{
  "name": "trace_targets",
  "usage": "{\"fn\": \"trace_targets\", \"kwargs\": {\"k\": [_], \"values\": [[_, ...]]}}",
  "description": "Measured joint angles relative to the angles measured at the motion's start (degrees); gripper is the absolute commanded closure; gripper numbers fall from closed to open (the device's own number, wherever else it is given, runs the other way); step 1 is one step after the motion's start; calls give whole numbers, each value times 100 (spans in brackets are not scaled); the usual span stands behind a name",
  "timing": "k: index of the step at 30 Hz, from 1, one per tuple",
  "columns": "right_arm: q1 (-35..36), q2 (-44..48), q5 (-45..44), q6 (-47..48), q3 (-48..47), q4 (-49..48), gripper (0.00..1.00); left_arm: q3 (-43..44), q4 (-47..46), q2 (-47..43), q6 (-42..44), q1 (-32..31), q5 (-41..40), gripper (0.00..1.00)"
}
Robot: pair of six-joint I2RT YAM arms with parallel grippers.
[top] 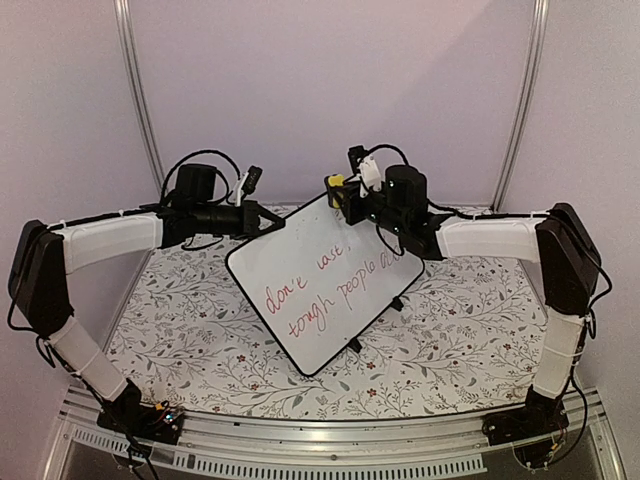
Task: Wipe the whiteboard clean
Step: Erase the whiteboard at the center of the board.
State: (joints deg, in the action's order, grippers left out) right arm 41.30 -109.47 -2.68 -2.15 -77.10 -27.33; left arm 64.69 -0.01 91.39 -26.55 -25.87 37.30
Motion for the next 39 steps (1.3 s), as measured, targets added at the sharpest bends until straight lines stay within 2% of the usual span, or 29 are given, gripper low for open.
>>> {"fn": "trace_targets", "kwargs": {"k": [3, 9, 19, 25, 29, 39], "values": [[0, -129, 7, 0, -264, 13, 73, 0, -2, 0, 15, 0, 0, 100], [0, -162, 2, -9, -149, -24, 74, 0, 22, 0, 0, 0, -31, 100], [0, 306, -59, -192, 1198, -492, 74, -2, 42, 0, -35, 0, -74, 100], [0, 398, -103, -223, 1379, -503, 73, -2, 35, 0, -33, 0, -68, 100], [0, 354, -129, -221, 1121, -313, 73, -2, 31, 0, -28, 0, -55, 100], [0, -271, -151, -144, -442, 22, 72, -2, 13, 0, -2, -2, -15, 100]]}}
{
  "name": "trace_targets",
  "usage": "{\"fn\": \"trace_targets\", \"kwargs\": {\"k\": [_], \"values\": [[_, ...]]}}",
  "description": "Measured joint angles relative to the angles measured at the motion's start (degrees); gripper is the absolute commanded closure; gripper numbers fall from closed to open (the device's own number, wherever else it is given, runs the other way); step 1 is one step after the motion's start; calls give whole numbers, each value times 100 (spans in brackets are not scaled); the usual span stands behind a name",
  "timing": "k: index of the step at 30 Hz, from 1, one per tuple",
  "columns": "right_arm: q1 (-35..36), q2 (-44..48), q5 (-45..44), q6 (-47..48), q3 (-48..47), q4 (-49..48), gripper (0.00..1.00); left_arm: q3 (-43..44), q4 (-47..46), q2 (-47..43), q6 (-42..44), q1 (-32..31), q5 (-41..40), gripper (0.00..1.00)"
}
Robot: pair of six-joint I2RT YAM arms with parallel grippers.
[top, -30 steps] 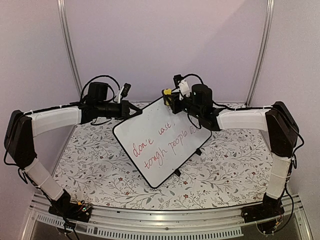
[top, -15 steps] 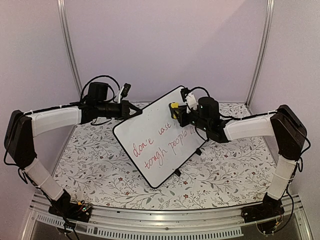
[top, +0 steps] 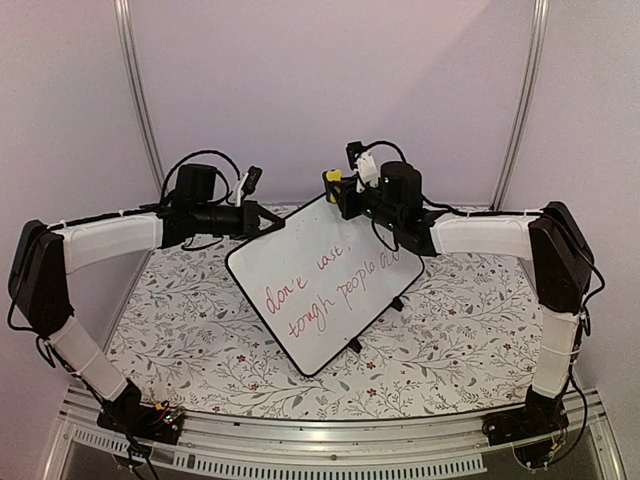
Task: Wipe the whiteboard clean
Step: Erase the whiteboard at the center of the board.
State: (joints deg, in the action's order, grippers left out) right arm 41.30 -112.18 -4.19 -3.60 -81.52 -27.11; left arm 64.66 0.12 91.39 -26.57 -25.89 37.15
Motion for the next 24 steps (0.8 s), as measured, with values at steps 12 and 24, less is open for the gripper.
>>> {"fn": "trace_targets", "kwargs": {"k": [12, 24], "values": [[-2, 26, -151, 50, 470, -308, 73, 0, 50, 0, -50, 2, -83, 100], [-9, 542, -313, 42, 1626, -546, 73, -2, 44, 0, -55, 2, -70, 100]]}}
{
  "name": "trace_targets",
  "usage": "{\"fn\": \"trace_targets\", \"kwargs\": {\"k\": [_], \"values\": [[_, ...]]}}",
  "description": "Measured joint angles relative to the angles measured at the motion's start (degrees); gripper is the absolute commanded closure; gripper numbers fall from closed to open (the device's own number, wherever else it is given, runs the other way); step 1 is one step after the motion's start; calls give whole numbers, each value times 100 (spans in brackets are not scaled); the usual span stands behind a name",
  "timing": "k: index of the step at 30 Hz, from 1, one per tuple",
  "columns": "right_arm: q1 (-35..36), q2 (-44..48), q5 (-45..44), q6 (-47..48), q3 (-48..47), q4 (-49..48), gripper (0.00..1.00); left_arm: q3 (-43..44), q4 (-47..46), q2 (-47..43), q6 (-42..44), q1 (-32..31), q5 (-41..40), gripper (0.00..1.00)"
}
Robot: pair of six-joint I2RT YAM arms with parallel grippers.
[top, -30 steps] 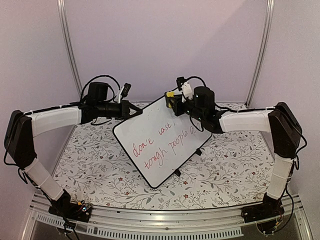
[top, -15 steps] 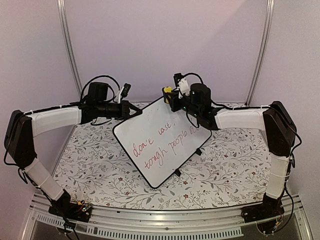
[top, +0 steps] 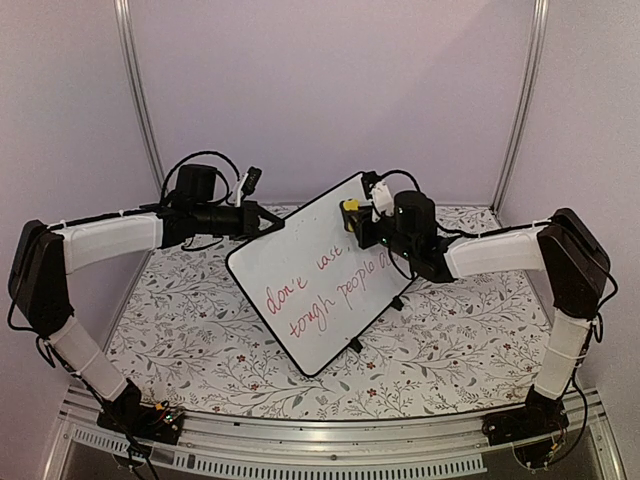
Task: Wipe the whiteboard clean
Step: Erase the whiteboard at the center of the board.
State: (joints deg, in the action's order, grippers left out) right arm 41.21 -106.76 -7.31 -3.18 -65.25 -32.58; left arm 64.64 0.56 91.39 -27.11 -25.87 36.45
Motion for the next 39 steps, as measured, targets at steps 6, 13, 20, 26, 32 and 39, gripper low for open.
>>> {"fn": "trace_targets", "kwargs": {"k": [6, 13, 20, 26, 32, 39], "values": [[-61, -59, 9, 9, -339, 238, 72, 0, -15, 0, 4, 0, 22, 100], [-181, -459, 13, 96, -1357, 531, 72, 0, -28, 0, 26, -2, 44, 100], [-188, -496, 17, 101, -1331, 498, 72, 0, -26, 0, 24, 0, 33, 100], [-188, -216, 15, -33, -369, 92, 73, -11, -9, 0, -37, 0, -24, 100], [-190, 42, 15, -157, 179, -33, 72, -13, -26, 0, -35, 0, -2, 100], [-190, -79, 4, -74, -442, 367, 72, -15, -48, -2, -28, 0, 37, 100]]}}
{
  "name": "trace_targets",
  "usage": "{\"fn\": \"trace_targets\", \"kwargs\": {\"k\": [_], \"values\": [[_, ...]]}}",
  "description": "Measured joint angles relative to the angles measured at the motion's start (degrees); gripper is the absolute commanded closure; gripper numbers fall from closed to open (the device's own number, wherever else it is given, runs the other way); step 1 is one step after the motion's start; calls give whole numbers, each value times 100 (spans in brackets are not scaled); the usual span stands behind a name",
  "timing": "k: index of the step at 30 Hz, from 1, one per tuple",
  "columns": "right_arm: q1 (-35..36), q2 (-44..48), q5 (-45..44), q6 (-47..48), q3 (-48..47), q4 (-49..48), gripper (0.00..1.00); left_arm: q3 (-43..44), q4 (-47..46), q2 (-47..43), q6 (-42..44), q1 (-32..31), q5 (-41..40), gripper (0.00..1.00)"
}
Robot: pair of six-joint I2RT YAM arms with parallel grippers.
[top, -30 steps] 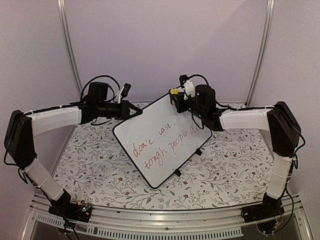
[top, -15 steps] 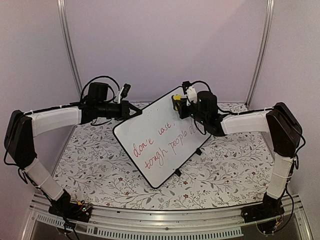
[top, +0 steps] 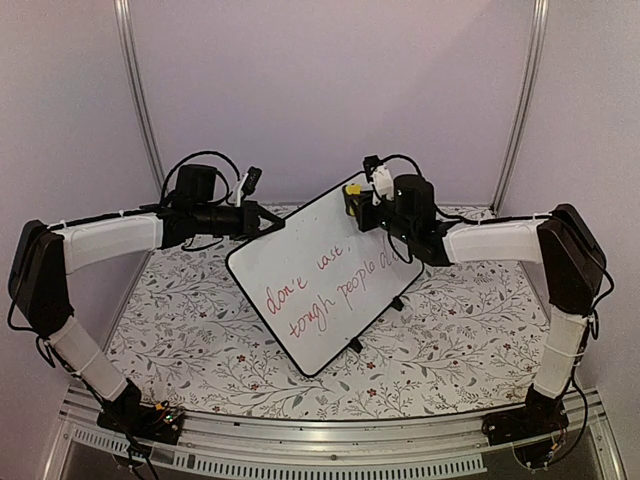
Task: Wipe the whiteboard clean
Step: Erase the whiteboard at the center of the board.
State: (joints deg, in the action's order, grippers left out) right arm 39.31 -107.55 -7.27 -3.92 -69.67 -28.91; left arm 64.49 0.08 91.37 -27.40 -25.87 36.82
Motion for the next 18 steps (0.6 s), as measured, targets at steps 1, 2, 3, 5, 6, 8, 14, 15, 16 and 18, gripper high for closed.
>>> {"fn": "trace_targets", "kwargs": {"k": [1, 2, 3, 5, 6, 8, 14, 15, 16, 18], "values": [[0, -76, 0, 33, -229, 76, 72, -2, -7, 0, 7, 0, 4, 100], [0, -160, 2, 68, -457, 136, 72, -4, -13, -7, 20, 0, 9, 100], [0, -221, 2, 87, -612, 177, 72, -7, -11, -15, 26, -2, 9, 100], [0, -365, 4, 138, -942, 229, 72, -33, -9, -42, 35, -4, 0, 100], [0, -409, 7, 153, -1040, 243, 72, -37, -11, -50, 37, -4, -4, 100], [0, -433, 9, 162, -1084, 275, 72, -39, -11, -50, 35, -4, -11, 100], [0, -407, 11, 155, -811, 160, 73, -44, 7, -50, 24, -4, -57, 100], [0, -356, 13, 146, -636, 103, 73, -48, 15, -50, 9, -4, -76, 100], [0, -291, 15, 131, -452, 79, 73, -48, 20, -50, -7, -4, -90, 100], [0, -138, 33, 101, -96, -22, 73, -48, 20, -50, -11, -4, -87, 100]]}}
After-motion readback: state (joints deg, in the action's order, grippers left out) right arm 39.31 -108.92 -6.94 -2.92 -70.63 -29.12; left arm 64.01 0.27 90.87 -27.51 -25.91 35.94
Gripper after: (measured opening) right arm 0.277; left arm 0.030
